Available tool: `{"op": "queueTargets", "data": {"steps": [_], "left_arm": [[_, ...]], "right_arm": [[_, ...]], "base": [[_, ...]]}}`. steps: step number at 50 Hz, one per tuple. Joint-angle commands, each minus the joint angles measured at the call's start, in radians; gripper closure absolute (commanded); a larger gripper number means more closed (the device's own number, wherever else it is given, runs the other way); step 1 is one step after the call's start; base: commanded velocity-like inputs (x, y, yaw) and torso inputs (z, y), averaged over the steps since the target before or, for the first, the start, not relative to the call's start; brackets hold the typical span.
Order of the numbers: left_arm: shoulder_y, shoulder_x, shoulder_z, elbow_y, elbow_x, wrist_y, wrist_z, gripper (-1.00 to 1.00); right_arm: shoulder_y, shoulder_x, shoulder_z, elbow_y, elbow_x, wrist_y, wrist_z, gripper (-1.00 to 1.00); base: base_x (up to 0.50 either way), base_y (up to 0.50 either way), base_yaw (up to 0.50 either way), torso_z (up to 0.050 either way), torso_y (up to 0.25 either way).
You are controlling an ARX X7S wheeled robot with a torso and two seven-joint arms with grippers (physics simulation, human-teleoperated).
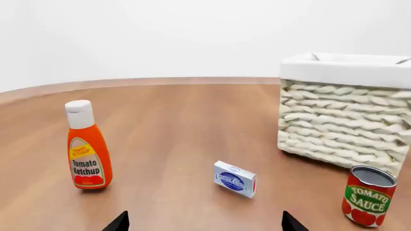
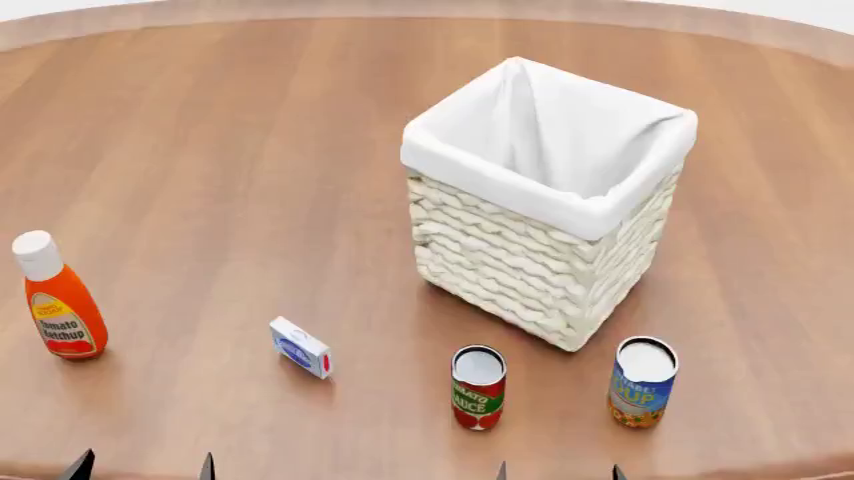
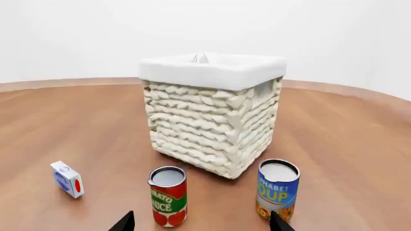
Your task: Pick up the ketchup, and put it in the basket.
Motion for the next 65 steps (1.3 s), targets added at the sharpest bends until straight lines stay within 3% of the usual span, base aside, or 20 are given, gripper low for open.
{"op": "queueTargets", "data": {"steps": [1,15,41,47,53,65], "left_arm": [[-0.005,-0.014,0.019,0.009,-0.021,-0.008,-0.018,-1.00],[0.046,-0.102,-0.002,0.135,-0.122,-0.055,0.006,-1.00],[0.095,-0.148,-0.014,0.258,-0.159,-0.096,-0.034,-1.00],[0.090,-0.170,-0.038,0.337,-0.185,-0.142,-0.048,-1.00],[0.085,-0.197,-0.131,0.463,-0.264,-0.227,-0.085,-1.00],[0.142,-0.210,-0.174,0.560,-0.311,-0.243,-0.104,-1.00]], "right_arm": [[0.005,0.022,-0.018,-0.014,-0.002,0.033,0.023,-1.00],[-0.038,0.043,-0.074,-0.152,-0.022,0.085,0.115,-1.00],[-0.091,0.091,-0.147,-0.278,-0.030,0.138,0.178,-1.00],[-0.065,0.095,-0.140,-0.300,-0.003,0.187,0.179,-1.00],[-0.059,0.114,-0.125,-0.338,0.052,0.177,0.151,-1.00],[-0.128,0.141,-0.126,-0.377,0.063,0.154,0.165,-1.00]], "base": [[0.00,0.00,0.00,0.000,0.000],[0.00,0.00,0.00,0.000,0.000],[0.00,0.50,0.00,0.000,0.000],[0.00,0.33,0.00,0.000,0.000],[0.02,0.00,0.00,0.000,0.000],[0.50,0.00,0.00,0.000,0.000]]}}
